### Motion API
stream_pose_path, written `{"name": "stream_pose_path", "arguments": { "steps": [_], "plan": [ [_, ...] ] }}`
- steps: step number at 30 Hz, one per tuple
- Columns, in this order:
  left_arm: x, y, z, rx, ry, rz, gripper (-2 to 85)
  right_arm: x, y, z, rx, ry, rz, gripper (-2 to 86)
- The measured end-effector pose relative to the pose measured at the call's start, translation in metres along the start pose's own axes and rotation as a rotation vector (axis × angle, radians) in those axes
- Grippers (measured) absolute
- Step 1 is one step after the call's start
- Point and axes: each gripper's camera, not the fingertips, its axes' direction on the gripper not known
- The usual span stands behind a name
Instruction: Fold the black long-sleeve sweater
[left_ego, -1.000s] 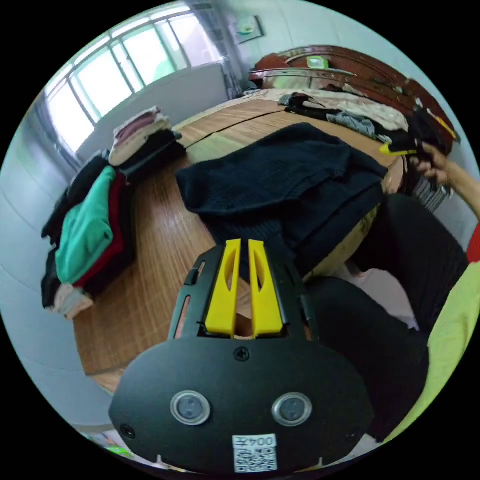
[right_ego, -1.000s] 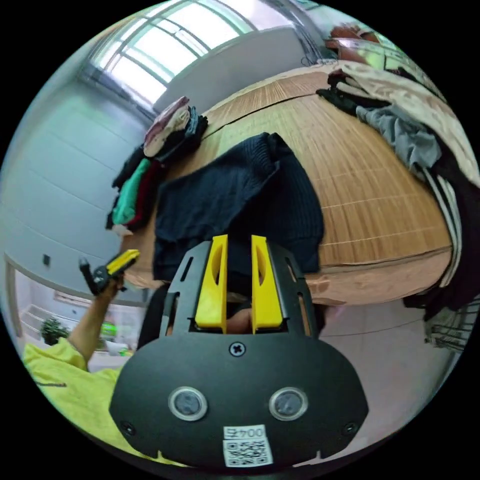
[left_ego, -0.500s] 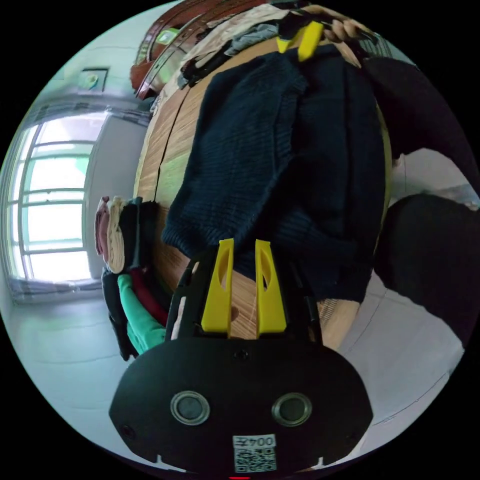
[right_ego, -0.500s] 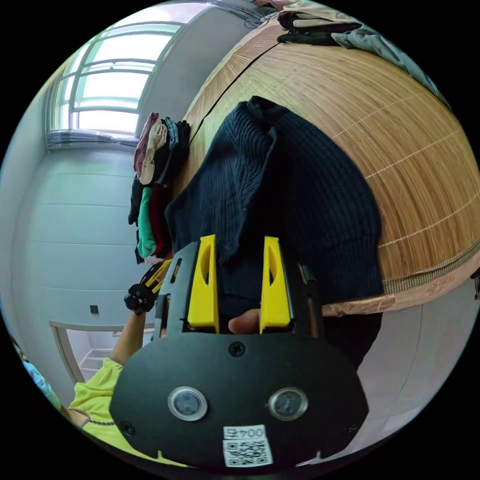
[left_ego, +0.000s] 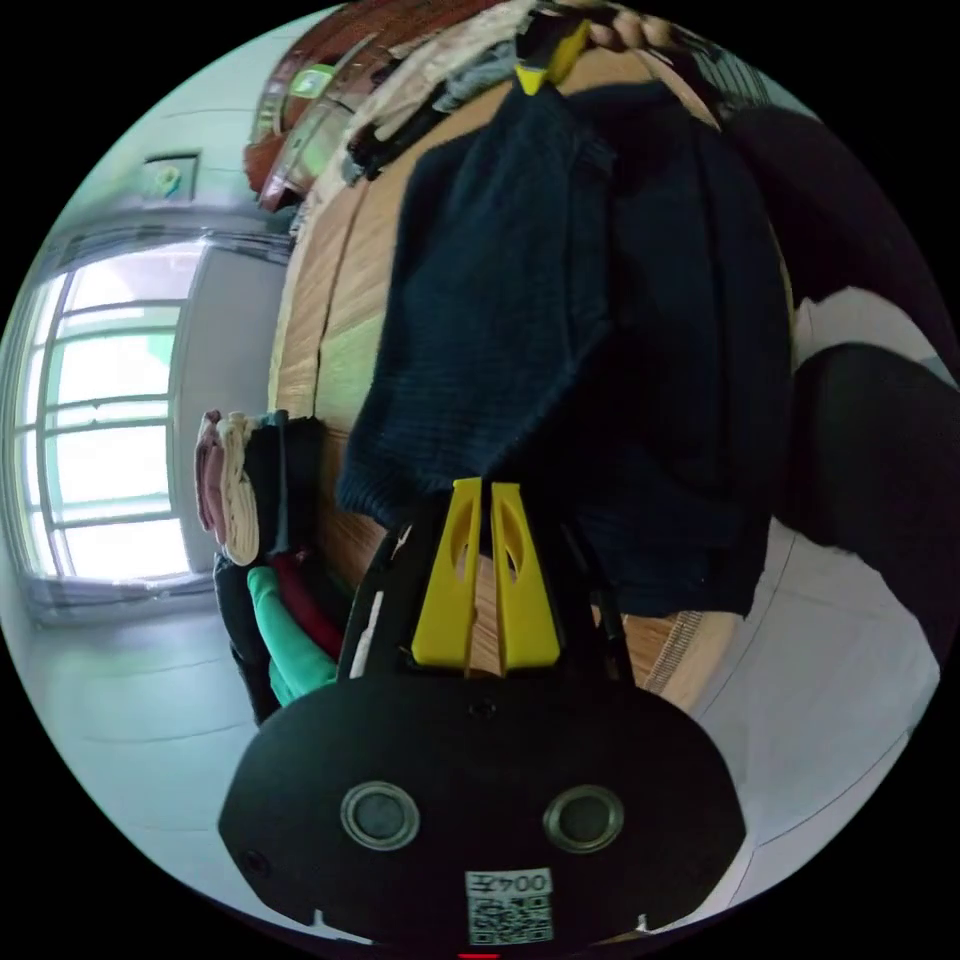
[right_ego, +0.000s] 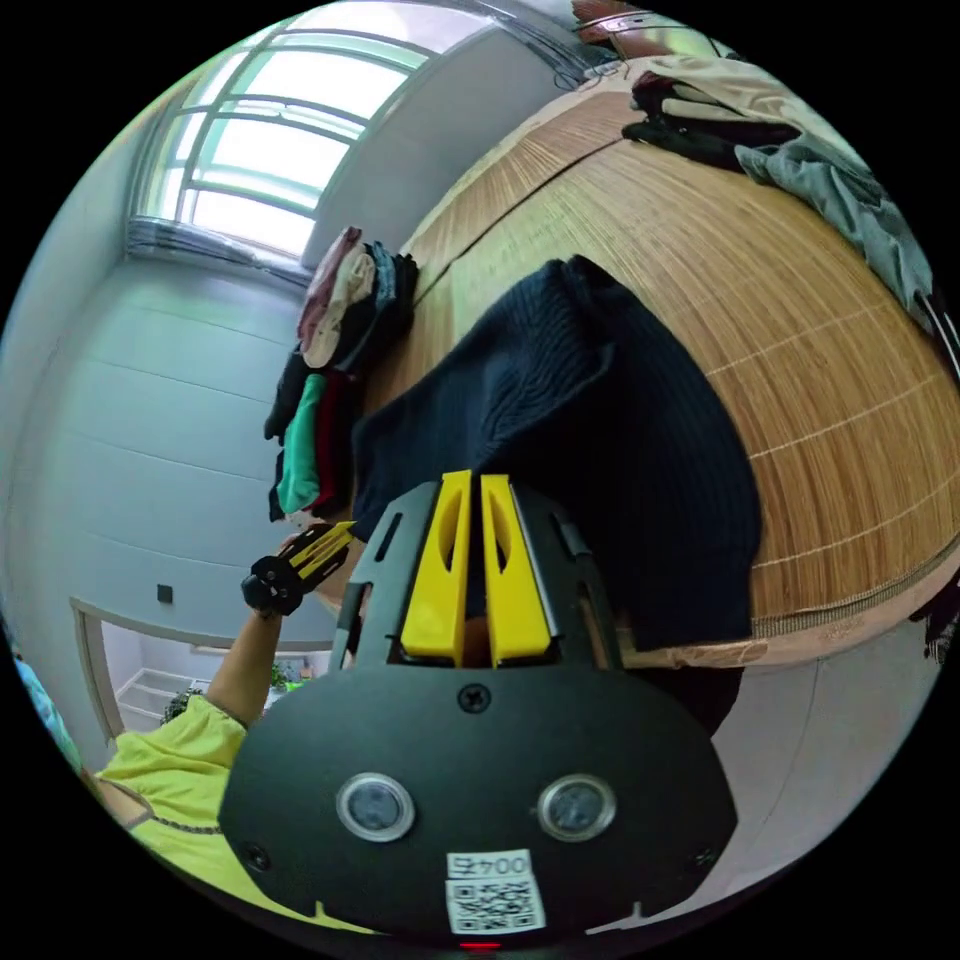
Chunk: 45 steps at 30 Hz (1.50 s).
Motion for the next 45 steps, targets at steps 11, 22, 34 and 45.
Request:
{"name": "stream_pose_path", "arguments": {
  "steps": [11,22,34,45],
  "plan": [
    [-0.235,-0.061,-0.016,0.018,-0.097,-0.393,2.9,-0.086,-0.167,-0.016,0.141,-0.015,-0.199,2.7],
    [-0.371,-0.008,-0.001,-0.016,0.146,-0.954,9.1,-0.058,-0.159,-0.004,0.165,-0.114,-0.237,8.1],
    [-0.007,0.228,-0.081,0.038,0.565,-1.173,10.1,-0.022,0.153,0.003,-0.025,0.2,-0.18,11.8],
    [0.019,0.252,-0.088,0.147,0.53,-1.278,12.0,-0.02,0.143,0.034,0.099,0.24,0.105,12.4]
  ]
}}
